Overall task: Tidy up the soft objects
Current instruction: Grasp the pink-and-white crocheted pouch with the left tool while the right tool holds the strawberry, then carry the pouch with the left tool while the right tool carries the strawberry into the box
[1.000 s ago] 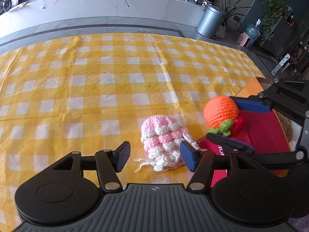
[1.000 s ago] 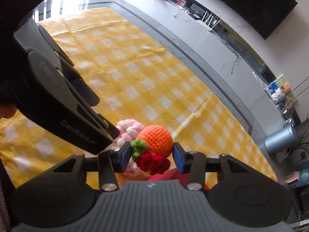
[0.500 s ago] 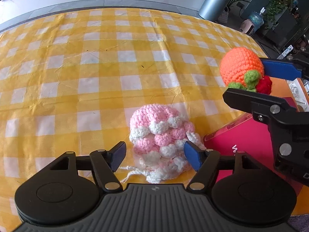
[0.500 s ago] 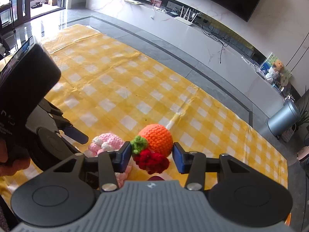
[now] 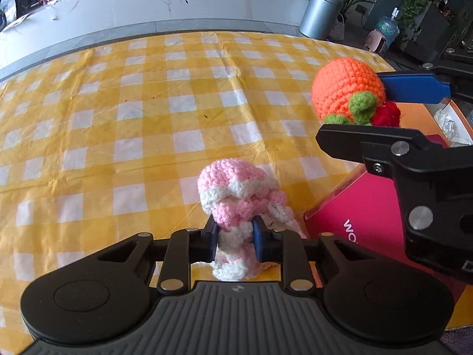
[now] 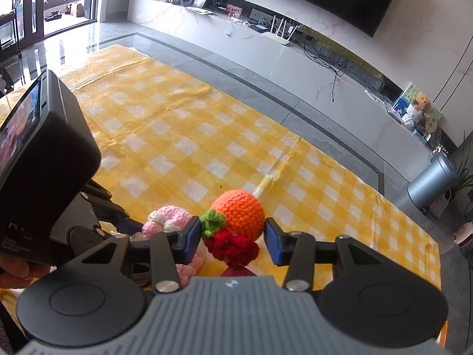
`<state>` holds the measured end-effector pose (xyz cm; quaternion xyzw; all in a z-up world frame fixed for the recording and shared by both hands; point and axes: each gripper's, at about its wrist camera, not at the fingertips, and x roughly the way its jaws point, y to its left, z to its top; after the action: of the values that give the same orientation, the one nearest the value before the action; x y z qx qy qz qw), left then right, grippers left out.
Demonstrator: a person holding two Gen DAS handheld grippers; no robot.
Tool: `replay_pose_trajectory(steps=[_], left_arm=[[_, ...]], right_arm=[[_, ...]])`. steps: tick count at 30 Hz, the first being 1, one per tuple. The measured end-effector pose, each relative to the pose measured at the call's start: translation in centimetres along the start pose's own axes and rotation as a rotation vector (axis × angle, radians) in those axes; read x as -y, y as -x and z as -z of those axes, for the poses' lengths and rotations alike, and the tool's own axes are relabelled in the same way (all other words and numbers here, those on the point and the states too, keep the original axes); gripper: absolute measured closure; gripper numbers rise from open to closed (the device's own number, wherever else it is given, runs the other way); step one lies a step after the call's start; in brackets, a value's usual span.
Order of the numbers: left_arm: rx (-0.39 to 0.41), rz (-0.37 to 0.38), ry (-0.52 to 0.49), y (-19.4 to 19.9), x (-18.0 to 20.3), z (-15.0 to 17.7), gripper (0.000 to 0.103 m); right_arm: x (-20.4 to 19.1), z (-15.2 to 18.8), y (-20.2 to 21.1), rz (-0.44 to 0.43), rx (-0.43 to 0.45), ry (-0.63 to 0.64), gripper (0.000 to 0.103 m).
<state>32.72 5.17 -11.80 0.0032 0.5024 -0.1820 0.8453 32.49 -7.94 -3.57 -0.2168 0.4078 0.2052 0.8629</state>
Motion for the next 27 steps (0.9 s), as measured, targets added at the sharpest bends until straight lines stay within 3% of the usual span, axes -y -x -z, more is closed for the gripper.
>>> replay_pose_trajectory(steps=[14, 19, 27], left_arm=[[0.189, -0.103, -0.074, 11.8, 0.3, 0.5, 0.079], [0.262, -0.102, -0.126, 15.9, 3.1, 1.0, 0.079], [0.339, -0.072, -0.266, 19.0, 10.2, 1.0, 0.079]], right_arm=[[0.0, -0.3, 6.9, 0.026, 0.1, -0.051, 0.057], [0.7, 1.1, 10.7, 0.048, 0.125, -0.082, 0.057], [2.8, 5.1, 16.7, 0.113, 0.142, -0.128, 0.057]])
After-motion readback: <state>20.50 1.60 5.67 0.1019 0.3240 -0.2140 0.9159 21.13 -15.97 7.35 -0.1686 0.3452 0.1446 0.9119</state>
